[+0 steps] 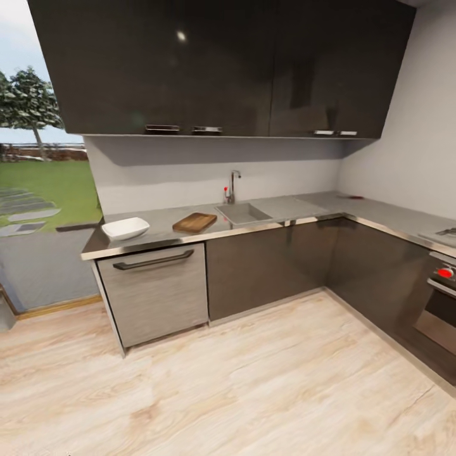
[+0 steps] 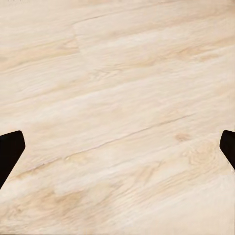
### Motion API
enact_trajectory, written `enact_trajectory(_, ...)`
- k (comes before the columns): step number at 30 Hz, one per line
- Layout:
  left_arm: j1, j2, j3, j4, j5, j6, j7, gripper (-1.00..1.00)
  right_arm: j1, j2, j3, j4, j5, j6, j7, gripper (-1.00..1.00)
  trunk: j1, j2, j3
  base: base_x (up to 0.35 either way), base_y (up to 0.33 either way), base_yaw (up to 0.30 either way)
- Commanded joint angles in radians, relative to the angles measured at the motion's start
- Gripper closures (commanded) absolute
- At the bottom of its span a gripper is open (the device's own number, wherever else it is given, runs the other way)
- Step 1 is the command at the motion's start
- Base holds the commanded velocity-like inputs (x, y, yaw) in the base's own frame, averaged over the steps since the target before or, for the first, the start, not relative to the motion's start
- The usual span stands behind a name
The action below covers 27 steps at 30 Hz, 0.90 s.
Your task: In the kitchen, take the Vidalia onion out of the sink, dice it on the chopping board with the paring knife, put the diced onion into the bowl on the countertop, then place both the paring knife and the chopping board into the sink.
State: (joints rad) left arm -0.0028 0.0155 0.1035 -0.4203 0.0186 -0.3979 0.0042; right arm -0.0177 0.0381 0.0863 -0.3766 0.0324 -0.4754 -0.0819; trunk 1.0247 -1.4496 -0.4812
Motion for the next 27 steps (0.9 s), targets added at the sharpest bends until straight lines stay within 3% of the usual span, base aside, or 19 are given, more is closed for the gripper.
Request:
enact_trajectory(1, 0.000, 0.000, 0.001, 0.000, 0.002, -0.002, 0.000, -1.00, -0.001, -0.001, 0.006, 0.001, 0.003, -0.002, -0.009, -1.00, 0.000, 0.000, -0.001, 0.214, -0.228, 0.253)
enact_trajectory(27, 0.000, 0.000, 0.002, 0.001, 0.004, -0.002, 0.002, -1.00, -0.001, 0.000, 0.007, 0.001, 0.004, -0.001, -0.009, -1.00, 0.000, 0.000, -0.007, 0.216, -0.239, 0.253)
